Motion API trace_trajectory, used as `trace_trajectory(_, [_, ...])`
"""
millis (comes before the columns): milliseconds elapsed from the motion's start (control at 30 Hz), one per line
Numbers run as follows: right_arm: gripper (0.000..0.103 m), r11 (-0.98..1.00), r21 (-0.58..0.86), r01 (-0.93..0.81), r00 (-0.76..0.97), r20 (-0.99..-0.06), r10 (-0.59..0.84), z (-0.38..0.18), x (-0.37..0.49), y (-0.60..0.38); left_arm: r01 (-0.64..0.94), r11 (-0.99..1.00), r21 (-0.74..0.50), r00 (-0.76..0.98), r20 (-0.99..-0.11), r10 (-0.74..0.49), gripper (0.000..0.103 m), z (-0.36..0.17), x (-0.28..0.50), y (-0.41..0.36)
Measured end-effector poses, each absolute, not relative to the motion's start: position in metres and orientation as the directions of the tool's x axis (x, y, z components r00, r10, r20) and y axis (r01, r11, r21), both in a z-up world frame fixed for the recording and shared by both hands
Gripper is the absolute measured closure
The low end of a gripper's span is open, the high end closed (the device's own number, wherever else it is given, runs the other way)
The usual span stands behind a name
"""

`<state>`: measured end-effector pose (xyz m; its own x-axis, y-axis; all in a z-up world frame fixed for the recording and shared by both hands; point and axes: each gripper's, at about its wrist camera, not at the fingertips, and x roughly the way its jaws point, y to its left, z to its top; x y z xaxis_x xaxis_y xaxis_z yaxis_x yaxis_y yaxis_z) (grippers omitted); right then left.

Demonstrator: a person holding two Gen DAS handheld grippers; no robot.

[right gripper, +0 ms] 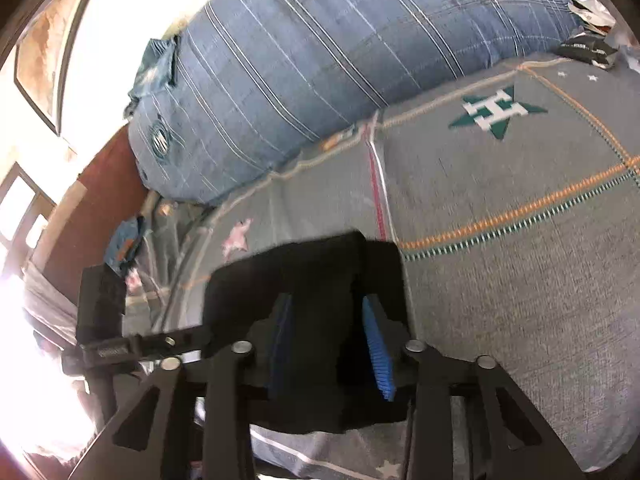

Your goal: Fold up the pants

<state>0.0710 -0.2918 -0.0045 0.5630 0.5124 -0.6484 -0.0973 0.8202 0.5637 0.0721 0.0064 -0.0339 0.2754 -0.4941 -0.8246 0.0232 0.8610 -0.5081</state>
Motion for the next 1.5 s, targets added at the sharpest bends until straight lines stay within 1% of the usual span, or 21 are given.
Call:
trace_trajectory(33, [0.055, 0.830, 0.550, -0.091, 0.553, -0.665, 0.502, -0.009, 0.071, -0.291, 0.014, 0.847, -0.532, 0.266, -0.814, -0.516, 0.019, -0.039, 0.073, 0.009])
trace_trajectory(67, [0.055, 0.831, 0.549, -0.086, 0.541, -0.675, 0.502, -0.013, 0.072, -0.291, 0.008, 0.835, -0.550, 0.255, -0.807, -0.533, 0.019, -0.043, 0.074, 0.010])
trace_trajectory(167, [0.053, 0.804, 0.589, -0.080, 0.516, -0.666, 0.539, -0.025, 0.073, -0.294, -0.008, 0.816, -0.578, 0.231, -0.795, -0.561, 0.016, -0.053, 0.079, 0.004])
trace_trajectory(200, [0.050, 0.797, 0.598, -0.086, 0.510, -0.661, 0.550, -0.025, 0.073, -0.294, -0.003, 0.818, -0.575, 0.237, -0.795, -0.558, 0.016, -0.052, 0.080, 0.002])
trace_trajectory(300, [0.049, 0.807, 0.583, -0.096, 0.500, -0.673, 0.546, -0.024, 0.074, -0.292, 0.039, 0.853, -0.520, 0.247, -0.822, -0.513, 0.016, -0.045, 0.081, -0.017])
trace_trajectory(467, [0.048, 0.815, 0.574, -0.081, 0.500, -0.683, 0.532, -0.024, 0.071, -0.293, 0.080, 0.922, -0.380, 0.337, -0.860, -0.383, 0.016, -0.032, 0.074, -0.033])
trace_trajectory(567, [0.045, 0.819, 0.570, -0.065, 0.496, -0.694, 0.523, -0.023, 0.071, -0.294, 0.100, 0.940, -0.325, 0.369, -0.866, -0.338, 0.016, -0.027, 0.072, -0.036])
trace_trajectory(700, [0.044, 0.823, 0.566, -0.054, 0.494, -0.701, 0.515, -0.019, 0.070, -0.292, 0.102, 0.943, -0.316, 0.379, -0.864, -0.330, 0.016, -0.026, 0.071, -0.033])
trace_trajectory(833, [0.040, 0.833, 0.551, -0.053, 0.494, -0.711, 0.501, -0.016, 0.071, -0.287, 0.092, 0.941, -0.324, 0.376, -0.864, -0.334, 0.016, -0.026, 0.069, -0.029])
trace_trajectory(1000, [0.036, 0.840, 0.541, -0.037, 0.497, -0.720, 0.485, -0.013, 0.072, -0.285, 0.091, 0.951, -0.296, 0.388, -0.869, -0.307, 0.016, -0.022, 0.066, -0.023])
trace_trajectory(1100, [0.032, 0.847, 0.531, -0.035, 0.504, -0.722, 0.474, -0.010, 0.073, -0.286, 0.086, 0.957, -0.278, 0.399, -0.870, -0.289, 0.016, -0.017, 0.067, -0.019])
trace_trajectory(1133, [0.029, 0.849, 0.528, -0.032, 0.509, -0.722, 0.468, -0.008, 0.074, -0.287, 0.083, 0.959, -0.271, 0.409, -0.868, -0.281, 0.016, -0.015, 0.067, -0.017])
trace_trajectory(1200, [0.027, 0.846, 0.532, -0.022, 0.532, -0.711, 0.461, -0.004, 0.076, -0.291, 0.054, 0.961, -0.271, 0.437, -0.859, -0.266, 0.016, -0.009, 0.070, -0.007])
trace_trajectory(1267, [0.027, 0.842, 0.540, -0.027, 0.545, -0.698, 0.465, -0.002, 0.080, -0.291, 0.034, 0.948, -0.317, 0.423, -0.854, -0.301, 0.016, -0.010, 0.074, 0.001])
trace_trajectory(1400, [0.027, 0.851, 0.522, -0.059, 0.560, -0.688, 0.462, -0.006, 0.092, -0.284, 0.021, 0.926, -0.377, 0.343, -0.867, -0.361, 0.016, -0.027, 0.085, -0.002])
trace_trajectory(1467, [0.030, 0.862, 0.501, -0.075, 0.575, -0.684, 0.448, -0.010, 0.099, -0.278, 0.020, 0.920, -0.392, 0.320, -0.869, -0.377, 0.016, -0.034, 0.091, -0.009])
trace_trajectory(1500, [0.053, 0.866, 0.492, -0.092, 0.590, -0.674, 0.445, -0.009, 0.100, -0.276, 0.021, 0.915, -0.402, 0.315, -0.866, -0.388, 0.017, -0.034, 0.094, -0.012])
